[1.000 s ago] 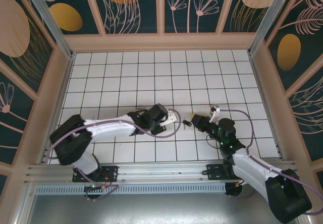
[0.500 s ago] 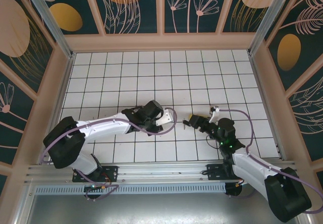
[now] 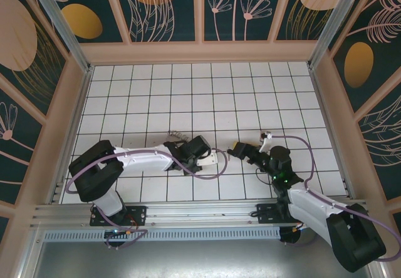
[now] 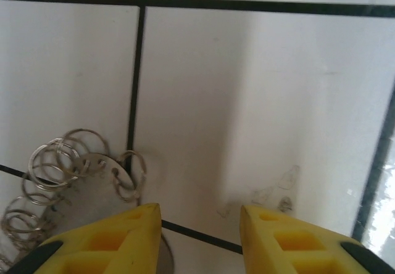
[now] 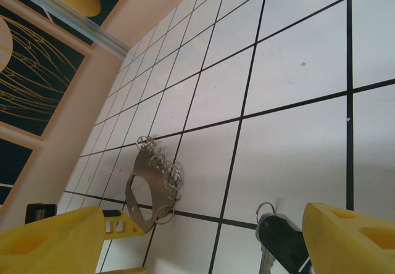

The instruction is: Put the keys on the keyring

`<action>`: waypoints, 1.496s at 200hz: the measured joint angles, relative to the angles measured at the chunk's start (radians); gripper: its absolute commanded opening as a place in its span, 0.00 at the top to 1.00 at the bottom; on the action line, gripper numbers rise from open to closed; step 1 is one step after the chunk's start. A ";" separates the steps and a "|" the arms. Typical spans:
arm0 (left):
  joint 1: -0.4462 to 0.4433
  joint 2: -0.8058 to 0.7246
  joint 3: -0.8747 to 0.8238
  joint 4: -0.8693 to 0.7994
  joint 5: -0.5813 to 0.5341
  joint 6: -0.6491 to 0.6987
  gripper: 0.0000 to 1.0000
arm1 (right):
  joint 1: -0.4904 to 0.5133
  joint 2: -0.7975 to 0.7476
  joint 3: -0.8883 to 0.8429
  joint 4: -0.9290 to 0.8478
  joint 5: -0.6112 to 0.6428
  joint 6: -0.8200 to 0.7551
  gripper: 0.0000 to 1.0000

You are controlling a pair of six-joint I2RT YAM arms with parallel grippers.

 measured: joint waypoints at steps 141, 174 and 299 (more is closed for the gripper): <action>-0.018 0.092 0.044 -0.002 -0.031 0.042 0.82 | -0.022 -0.073 0.000 -0.003 -0.001 0.002 0.20; -0.018 0.101 0.056 -0.012 -0.031 0.042 0.81 | -0.028 -0.087 0.000 -0.003 -0.008 0.005 0.21; 0.026 0.122 0.089 0.006 -0.006 0.027 1.00 | -0.035 -0.102 0.000 -0.004 -0.008 0.023 0.42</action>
